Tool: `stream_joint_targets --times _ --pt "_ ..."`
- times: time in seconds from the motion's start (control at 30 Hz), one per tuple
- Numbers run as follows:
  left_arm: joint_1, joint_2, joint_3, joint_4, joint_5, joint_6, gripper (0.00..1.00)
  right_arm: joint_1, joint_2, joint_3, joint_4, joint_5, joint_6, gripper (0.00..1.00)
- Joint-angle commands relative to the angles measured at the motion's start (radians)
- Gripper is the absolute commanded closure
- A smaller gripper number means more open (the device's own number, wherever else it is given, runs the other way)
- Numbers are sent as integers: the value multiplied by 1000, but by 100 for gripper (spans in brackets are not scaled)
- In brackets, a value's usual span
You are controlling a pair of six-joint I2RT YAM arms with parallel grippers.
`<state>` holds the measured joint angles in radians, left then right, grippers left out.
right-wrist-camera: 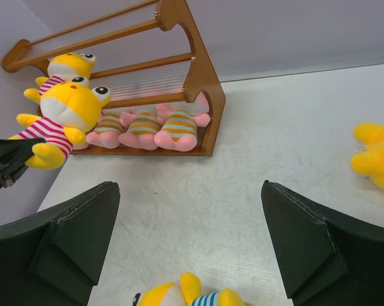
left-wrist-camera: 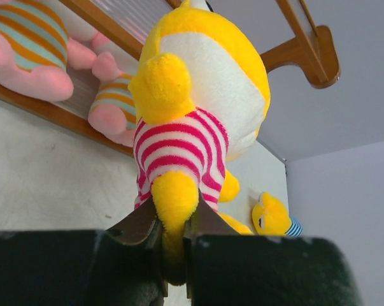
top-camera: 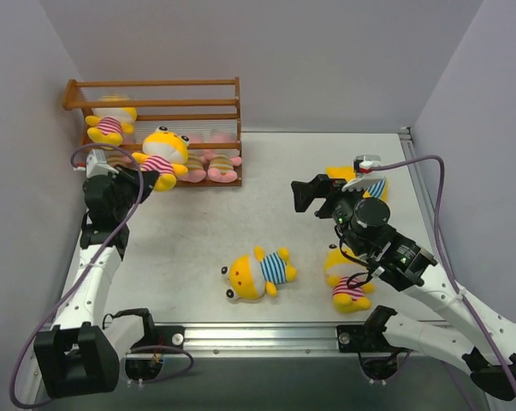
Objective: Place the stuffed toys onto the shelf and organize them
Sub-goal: Place the stuffed toy onto shelf
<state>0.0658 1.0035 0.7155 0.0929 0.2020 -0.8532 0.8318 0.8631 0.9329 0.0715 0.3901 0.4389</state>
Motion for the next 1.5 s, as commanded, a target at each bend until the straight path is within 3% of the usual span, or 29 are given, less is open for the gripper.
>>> stream_joint_targets --times 0.0,0.77,1.47 --pt "54 55 88 119 68 -44 98 -8 -30 0 10 44 -45 0" --pt "94 470 259 418 73 -124 97 -22 -33 -23 43 27 -111 0" --pt "98 679 403 453 80 -124 91 -39 -16 -3 24 30 -160 0"
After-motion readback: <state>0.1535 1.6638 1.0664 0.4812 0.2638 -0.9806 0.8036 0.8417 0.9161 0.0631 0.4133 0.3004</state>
